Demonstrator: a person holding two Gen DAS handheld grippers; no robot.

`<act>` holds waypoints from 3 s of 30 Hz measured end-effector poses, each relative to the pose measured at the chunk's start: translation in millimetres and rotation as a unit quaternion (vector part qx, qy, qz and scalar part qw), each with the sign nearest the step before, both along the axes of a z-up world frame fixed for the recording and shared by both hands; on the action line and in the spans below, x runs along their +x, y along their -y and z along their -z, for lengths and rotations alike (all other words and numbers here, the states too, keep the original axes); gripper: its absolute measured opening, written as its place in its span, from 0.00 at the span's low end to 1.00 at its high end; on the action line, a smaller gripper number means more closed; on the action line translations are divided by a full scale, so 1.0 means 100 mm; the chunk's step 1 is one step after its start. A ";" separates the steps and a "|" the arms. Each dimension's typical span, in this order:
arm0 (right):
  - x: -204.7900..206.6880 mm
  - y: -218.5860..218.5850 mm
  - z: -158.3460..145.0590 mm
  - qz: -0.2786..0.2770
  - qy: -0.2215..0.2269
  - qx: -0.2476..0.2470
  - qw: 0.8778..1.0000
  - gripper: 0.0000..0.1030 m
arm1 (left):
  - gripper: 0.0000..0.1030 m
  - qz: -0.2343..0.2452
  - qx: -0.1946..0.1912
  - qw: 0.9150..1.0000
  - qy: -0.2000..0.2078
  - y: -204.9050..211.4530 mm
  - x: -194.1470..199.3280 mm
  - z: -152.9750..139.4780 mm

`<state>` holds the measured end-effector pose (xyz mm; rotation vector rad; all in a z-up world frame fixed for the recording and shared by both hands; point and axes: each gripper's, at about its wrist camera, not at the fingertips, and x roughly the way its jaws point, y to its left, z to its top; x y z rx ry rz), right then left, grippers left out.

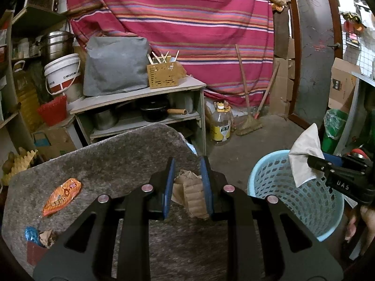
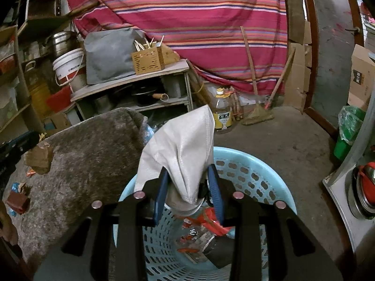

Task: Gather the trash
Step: 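Carry the white cloth over the blue basket with the right tool while the left carries the brown paper, then open the left tool over the basket while the right tool releases the white cloth into it, then move both tools back to the table toward the blue plastic bag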

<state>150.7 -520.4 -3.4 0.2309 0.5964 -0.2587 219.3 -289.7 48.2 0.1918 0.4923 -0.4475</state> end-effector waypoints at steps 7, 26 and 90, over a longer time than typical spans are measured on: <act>-0.09 0.11 0.03 0.010 -0.007 -0.005 1.000 0.34 | 0.21 0.021 -0.005 1.000 -0.014 0.21 -0.05 0.12; -0.40 0.65 0.08 0.052 0.004 0.027 0.998 0.34 | 0.21 0.104 -0.019 0.993 -0.052 1.23 -0.19 0.36; 0.37 -2.34 -0.08 -0.091 0.017 -0.062 0.994 0.92 | 0.95 -0.223 0.010 0.975 -0.014 -3.29 -0.04 0.35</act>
